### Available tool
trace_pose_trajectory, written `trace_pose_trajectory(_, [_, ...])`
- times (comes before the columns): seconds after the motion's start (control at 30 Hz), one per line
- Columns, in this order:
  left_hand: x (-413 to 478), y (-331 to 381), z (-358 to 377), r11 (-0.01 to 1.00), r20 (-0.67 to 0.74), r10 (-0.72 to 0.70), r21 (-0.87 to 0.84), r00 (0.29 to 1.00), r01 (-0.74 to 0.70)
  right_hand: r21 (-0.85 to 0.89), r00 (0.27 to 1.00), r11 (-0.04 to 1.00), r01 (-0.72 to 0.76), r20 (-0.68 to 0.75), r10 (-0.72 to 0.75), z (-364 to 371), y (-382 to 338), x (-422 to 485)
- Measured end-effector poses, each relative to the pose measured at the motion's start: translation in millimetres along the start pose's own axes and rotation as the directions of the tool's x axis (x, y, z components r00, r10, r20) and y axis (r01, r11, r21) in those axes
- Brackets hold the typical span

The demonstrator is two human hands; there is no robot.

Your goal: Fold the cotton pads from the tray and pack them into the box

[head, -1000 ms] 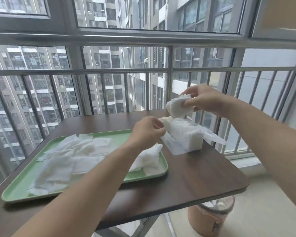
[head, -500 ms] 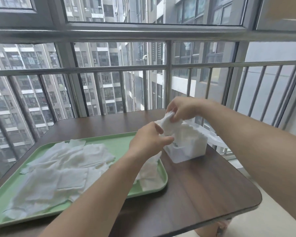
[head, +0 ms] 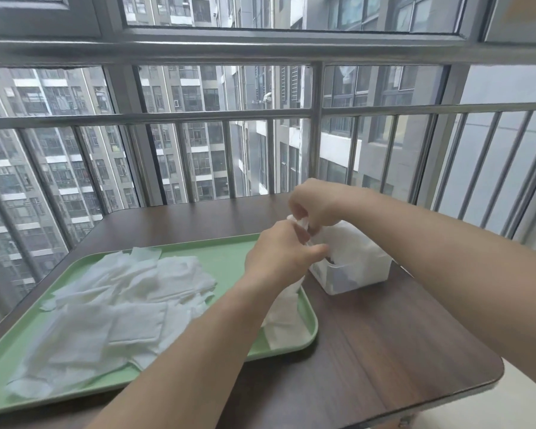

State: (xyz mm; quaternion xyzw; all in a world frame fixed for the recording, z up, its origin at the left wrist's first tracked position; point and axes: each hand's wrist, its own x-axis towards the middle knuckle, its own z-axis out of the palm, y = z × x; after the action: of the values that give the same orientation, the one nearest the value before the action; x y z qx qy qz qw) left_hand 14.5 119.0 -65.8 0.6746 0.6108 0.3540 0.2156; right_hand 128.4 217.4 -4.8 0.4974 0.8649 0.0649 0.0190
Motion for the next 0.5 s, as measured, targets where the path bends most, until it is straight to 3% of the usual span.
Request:
trace_pose_trajectory(0.3, [-5, 3, -3, 0.996, -0.045, 0.032, 0.087, 0.998, -0.028, 0.170, 0.999, 0.985, -0.001, -0.048, 0.010, -15, 6, -23])
trace_pose_trajectory(0.37, [-8, 5, -6, 0.989, -0.064, 0.048, 0.143, 0.997, -0.038, 0.218, 0.995, 0.976, 0.005, -0.101, 0.017, -19, 2, -32])
trace_pose_trajectory(0.5, [-10, 7, -13, 0.996, -0.058, 0.018, 0.083, 0.998, -0.014, 0.314, 0.975, 0.948, 0.045, -0.221, 0.027, -26, -8, -49])
